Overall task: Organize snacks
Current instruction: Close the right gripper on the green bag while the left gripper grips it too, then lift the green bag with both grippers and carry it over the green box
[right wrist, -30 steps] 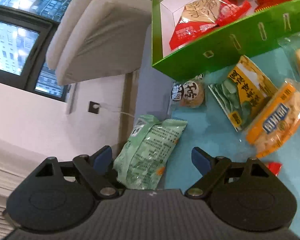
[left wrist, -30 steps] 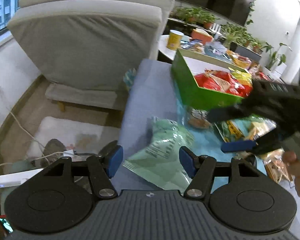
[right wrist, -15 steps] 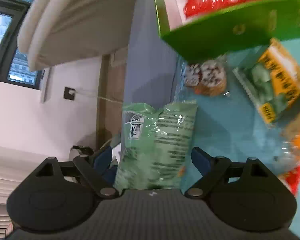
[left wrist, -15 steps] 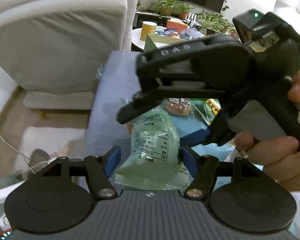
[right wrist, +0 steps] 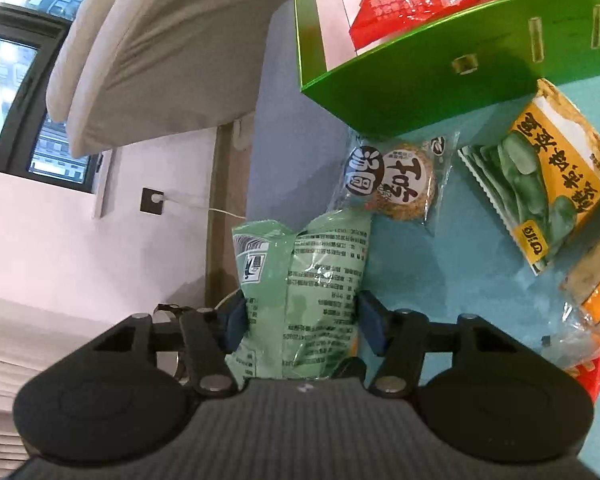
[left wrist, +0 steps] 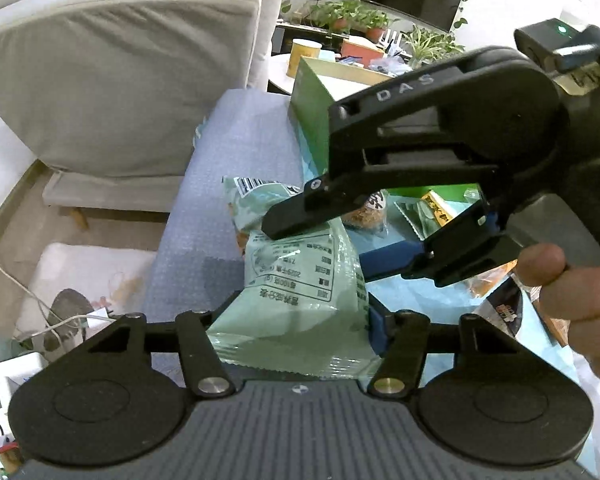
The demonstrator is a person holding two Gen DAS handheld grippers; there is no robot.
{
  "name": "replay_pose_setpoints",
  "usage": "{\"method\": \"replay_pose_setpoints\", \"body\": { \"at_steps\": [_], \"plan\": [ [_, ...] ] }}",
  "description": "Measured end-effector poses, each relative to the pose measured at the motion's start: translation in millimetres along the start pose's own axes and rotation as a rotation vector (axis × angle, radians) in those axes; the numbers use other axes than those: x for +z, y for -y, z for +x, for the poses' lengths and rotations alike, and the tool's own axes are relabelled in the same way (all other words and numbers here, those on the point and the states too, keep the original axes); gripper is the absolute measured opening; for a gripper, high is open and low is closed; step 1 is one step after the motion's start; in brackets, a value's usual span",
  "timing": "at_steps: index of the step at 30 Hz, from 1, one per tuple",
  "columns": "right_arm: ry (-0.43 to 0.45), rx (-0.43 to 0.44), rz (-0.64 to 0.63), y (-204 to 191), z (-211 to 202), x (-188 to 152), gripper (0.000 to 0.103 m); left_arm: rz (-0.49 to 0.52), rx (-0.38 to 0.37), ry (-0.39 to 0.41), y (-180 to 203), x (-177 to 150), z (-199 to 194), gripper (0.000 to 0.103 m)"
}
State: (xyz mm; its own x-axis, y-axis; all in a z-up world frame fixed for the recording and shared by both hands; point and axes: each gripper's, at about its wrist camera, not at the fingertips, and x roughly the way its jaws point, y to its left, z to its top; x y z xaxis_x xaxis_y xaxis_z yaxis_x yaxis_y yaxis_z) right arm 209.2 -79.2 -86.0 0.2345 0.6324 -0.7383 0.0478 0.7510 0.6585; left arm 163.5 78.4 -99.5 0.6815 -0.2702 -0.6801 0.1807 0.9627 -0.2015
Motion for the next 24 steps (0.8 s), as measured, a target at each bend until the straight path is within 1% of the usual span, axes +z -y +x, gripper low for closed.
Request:
{"method": "replay_pose_setpoints", "body": {
  "at_steps": [3, 8, 12, 16, 19, 24],
  "plan": [
    [0.018, 0.002, -0.017, -2, -6, -3, 0.057, 0.007, -0.001, 0.005, -3, 1, -4, 0.056],
    [0.026, 0.003, -0.033, -7, -11, -4, 0.056, 0.011, 0.000, 0.018, -1, 2, -6, 0.056],
    [0.039, 0.016, -0.034, -10, -14, -6, 0.056, 0.038, 0.004, 0.031, 4, 4, -11, 0.056],
    [0.049, 0.055, -0.025, -10, -25, -6, 0.056, 0.069, 0.003, 0.086, 9, 6, -26, 0.056],
    [0.083, 0.073, -0.049, -15, -38, -7, 0.056, 0.082, -0.004, 0.117, 15, 12, -34, 0.056],
    [0.162, 0.063, -0.087, -24, -62, -9, 0.056, 0.095, -0.029, 0.162, 24, 26, -43, 0.056]
  ]
}}
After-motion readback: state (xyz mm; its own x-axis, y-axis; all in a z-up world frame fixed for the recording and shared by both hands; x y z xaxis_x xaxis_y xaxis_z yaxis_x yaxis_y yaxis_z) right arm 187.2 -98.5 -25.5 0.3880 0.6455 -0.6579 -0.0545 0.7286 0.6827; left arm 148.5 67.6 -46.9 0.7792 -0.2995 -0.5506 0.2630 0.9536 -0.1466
